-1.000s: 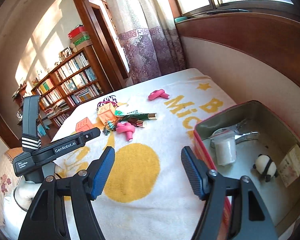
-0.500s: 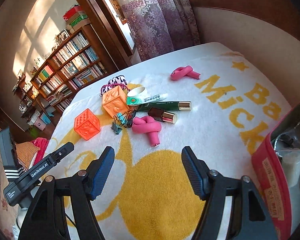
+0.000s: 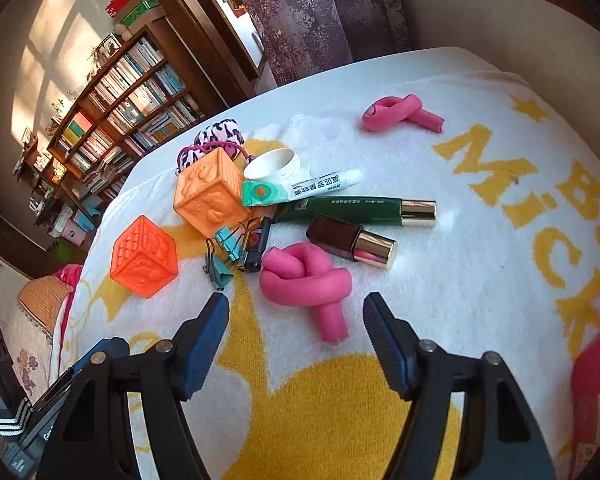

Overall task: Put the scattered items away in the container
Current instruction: 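Grasp the pink knotted foam tube with the right tool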

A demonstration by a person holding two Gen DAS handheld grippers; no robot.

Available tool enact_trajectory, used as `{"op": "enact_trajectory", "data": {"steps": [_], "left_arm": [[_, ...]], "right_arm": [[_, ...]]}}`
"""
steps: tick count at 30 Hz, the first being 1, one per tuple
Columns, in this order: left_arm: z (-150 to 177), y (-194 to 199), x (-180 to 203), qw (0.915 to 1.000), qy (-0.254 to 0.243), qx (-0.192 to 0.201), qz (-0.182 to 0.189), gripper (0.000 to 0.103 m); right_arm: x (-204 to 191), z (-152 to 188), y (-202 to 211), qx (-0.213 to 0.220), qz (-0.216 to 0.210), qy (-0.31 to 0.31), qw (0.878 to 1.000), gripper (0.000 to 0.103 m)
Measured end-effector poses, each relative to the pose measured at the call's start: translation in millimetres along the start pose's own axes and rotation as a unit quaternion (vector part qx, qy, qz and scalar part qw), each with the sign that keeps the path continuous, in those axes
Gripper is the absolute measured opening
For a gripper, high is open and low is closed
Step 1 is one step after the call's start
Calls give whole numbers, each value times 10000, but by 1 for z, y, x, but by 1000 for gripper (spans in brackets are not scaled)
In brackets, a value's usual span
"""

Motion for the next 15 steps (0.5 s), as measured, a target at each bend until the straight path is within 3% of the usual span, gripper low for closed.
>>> {"op": "enact_trajectory", "data": {"steps": [10,13,15], "left_arm": [[3,-9,-3,9999,5,-91,-93,58],[4,-11,-3,9999,-6,-111,-123,58],[4,-12,-5,9998,-6,-123,-141,58]], "right_arm": [[-3,-6,-27,-55,257,206,9994,73],[-4,-8,-30,-29,403,355,9985,62],[-3,-7,-29,-5,444,454,9980,61]]}}
Point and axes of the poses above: each gripper's, at about its wrist camera, not at the fingertips, and y roughly against the way its jaws point, x to its right, z to its underside, the point moved 7 cm from there along -y, roughly the way its jaws point, and after that the axes turned 2 degrees about y, right-handed, at the moved point
